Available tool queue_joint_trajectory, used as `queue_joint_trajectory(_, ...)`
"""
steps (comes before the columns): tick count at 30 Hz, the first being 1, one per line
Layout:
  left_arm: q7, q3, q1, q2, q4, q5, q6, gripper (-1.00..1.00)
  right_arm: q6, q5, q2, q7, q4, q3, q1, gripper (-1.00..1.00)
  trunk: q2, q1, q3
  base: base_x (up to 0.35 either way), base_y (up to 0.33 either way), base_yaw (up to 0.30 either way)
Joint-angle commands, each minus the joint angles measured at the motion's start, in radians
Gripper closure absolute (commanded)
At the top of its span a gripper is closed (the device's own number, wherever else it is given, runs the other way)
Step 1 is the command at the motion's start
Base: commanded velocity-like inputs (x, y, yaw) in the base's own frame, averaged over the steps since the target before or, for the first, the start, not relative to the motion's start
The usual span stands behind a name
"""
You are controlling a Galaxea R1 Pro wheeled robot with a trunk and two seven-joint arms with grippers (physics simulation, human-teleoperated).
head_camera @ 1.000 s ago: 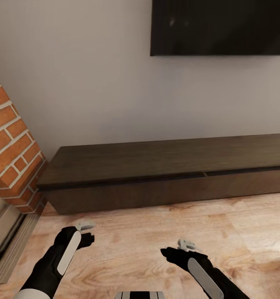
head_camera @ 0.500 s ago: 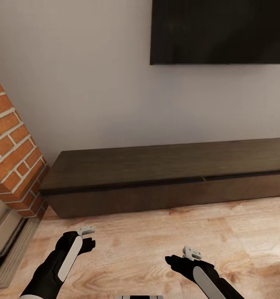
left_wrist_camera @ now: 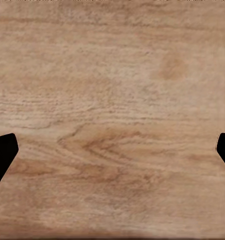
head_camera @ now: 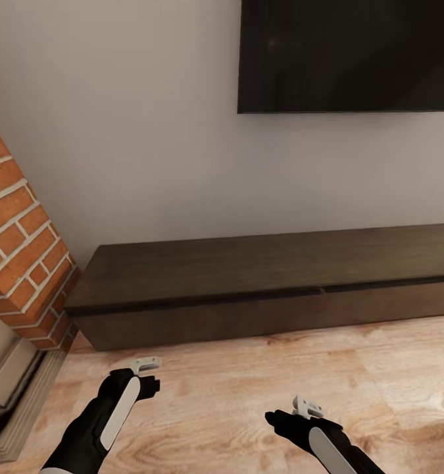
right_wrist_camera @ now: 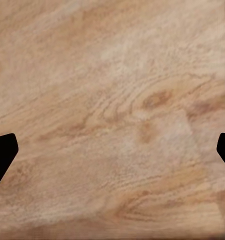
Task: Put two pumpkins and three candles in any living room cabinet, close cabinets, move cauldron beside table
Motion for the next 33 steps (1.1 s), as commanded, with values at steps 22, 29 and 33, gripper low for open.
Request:
queue_joint_trajectory(22, 0.012, 0.001, -0.001, -0.027, -0.001, 0.007, 0.027, -1.0, -0.072, -0.007, -0.001, -0.013, 0.036, 0.004, -0.001, -1.0, 0.154, -0.085, 0.063, 0.0, 0.0, 0.0)
queue_joint_trajectory(29, 0.012, 0.0, -0.001, -0.027, 0.0, 0.004, 0.027, -1.0, -0.074, -0.007, -0.002, -0.013, 0.063, 0.003, -0.001, -1.0, 0.203, -0.111, 0.085, 0.0, 0.0, 0.0)
queue_joint_trajectory(33, 0.012, 0.001, -0.001, -0.027, 0.0, 0.003, 0.027, -1.0, -0.074, -0.007, -0.001, -0.013, 0.07, 0.003, -0.001, -1.0, 0.231, -0.127, 0.098, 0.0, 0.0, 0.0)
